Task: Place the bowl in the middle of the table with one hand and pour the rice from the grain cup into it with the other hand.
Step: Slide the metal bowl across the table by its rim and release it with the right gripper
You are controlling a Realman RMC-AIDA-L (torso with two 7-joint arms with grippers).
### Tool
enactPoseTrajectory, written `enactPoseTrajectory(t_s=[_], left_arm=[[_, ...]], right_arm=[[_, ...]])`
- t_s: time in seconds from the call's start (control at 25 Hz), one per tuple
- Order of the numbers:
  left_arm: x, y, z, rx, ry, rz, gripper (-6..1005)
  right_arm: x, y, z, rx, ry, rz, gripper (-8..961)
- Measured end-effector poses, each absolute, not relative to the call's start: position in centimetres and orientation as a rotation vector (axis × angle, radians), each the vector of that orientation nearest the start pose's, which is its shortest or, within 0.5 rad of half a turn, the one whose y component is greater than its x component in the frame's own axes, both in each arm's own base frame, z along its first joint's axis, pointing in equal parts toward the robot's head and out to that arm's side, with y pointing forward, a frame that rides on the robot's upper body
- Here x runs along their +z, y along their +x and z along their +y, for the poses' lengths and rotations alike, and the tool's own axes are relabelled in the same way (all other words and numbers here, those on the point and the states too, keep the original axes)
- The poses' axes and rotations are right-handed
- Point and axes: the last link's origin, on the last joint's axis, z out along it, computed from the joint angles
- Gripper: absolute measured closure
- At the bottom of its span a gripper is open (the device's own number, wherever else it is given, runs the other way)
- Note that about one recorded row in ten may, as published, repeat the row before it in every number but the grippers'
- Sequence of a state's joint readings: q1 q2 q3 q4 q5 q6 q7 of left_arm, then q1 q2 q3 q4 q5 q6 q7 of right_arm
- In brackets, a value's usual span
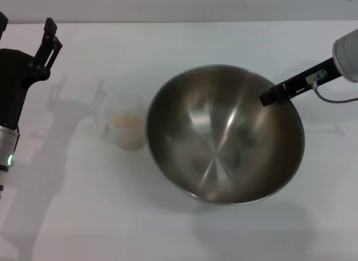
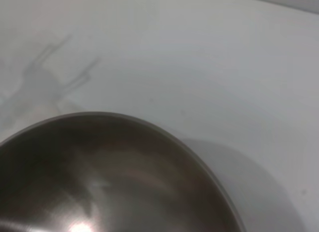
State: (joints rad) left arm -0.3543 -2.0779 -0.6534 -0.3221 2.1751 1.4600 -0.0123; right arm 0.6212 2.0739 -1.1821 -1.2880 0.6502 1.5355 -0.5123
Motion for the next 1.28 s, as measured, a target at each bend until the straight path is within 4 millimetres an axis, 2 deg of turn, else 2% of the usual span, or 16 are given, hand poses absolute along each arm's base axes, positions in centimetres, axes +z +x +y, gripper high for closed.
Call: enactPoseTrajectory(t_s=[0.56,1.2,1.28], left_arm=[[-1.5,-28.1,29.8,-0.940,-1.539,-0.298,136],[-1.4,-28.2,29.4,-0.944,-1.526,-0.295,136],[-1.4,-28.2,29.3,-0.947,-1.524,-0.294,136]], right_arm=[[0.0,19.4,37.7,-0.269,-2.529,1.271,948],[-0.7,19.8,38.0,-0.339,-2.520,1.266,940],[-0.7,19.7,38.0,-0.336,-2.522,1.263,888]])
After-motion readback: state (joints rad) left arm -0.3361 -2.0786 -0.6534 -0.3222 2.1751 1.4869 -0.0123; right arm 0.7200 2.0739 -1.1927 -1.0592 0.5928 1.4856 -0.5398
